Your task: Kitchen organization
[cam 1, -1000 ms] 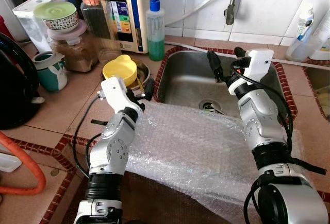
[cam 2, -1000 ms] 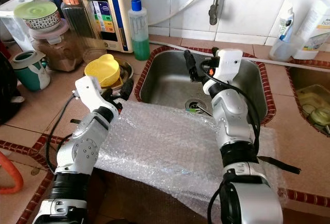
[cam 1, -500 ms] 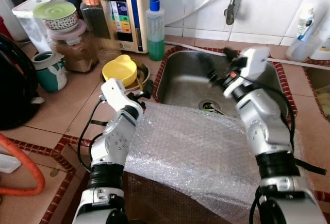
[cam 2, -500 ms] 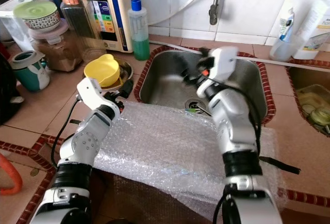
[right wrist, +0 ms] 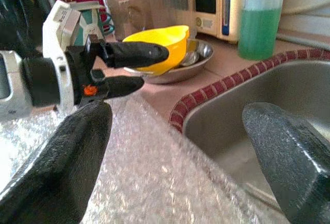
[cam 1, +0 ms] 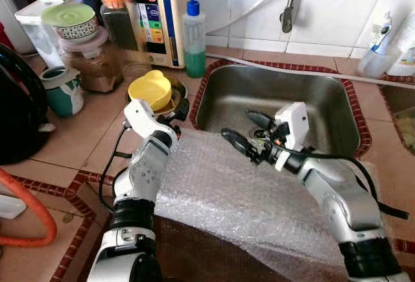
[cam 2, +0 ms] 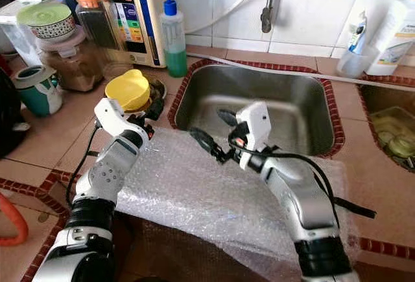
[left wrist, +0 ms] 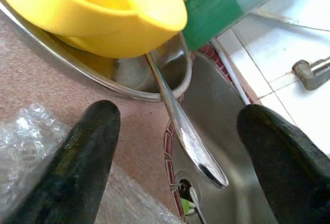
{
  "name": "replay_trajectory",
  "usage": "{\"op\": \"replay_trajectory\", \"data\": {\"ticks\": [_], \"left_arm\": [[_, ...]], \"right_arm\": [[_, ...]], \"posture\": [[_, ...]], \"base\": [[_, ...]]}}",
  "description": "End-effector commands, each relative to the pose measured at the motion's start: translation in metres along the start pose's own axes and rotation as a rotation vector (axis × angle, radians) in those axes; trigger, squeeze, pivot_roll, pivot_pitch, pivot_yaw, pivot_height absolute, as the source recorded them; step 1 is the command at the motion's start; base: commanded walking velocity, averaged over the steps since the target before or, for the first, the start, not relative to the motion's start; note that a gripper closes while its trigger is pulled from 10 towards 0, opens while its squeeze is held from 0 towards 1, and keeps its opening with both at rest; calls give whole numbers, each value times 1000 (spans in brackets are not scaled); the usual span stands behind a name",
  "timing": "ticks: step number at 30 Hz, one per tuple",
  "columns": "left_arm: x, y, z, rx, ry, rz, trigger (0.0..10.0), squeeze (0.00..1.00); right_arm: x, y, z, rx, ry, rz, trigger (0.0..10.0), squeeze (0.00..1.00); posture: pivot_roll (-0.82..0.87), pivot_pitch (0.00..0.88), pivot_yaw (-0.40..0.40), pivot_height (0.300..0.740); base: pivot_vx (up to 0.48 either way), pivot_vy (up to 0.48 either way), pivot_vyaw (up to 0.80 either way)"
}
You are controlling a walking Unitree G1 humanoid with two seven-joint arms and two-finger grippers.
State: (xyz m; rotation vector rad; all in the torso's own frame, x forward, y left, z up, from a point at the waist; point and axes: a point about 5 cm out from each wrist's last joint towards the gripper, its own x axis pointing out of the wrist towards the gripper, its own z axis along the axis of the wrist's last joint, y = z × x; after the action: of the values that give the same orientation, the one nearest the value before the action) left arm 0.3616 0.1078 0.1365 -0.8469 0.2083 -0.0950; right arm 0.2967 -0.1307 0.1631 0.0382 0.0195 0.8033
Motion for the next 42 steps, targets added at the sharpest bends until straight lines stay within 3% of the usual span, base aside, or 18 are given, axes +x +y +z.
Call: {"op": "replay_trajectory", "data": {"ticks": [1,13,29,42], "left_arm": [[3,-1,0,-19,6,-3,0,0],[7,1,1,-38,6,7,0,0],[8,3,2,-75,3,18,0,0],[8,-13,12,-93,-42,-12,0,0]], "right_arm": [[0,7,5,-18,-5,20,10000,0],[0,18,5,-24,29,58,10000,0],[2,19,4,-30,41,63,10000,0],[3,17,4,-40,47,66,10000,0]], "posture": [[58,51,86,740],[64,51,89,740],[69,51,90,740],[70,45,86,740]], "base": [[0,0,0],[0,0,0],[0,0,0],[0,0,0]]}}
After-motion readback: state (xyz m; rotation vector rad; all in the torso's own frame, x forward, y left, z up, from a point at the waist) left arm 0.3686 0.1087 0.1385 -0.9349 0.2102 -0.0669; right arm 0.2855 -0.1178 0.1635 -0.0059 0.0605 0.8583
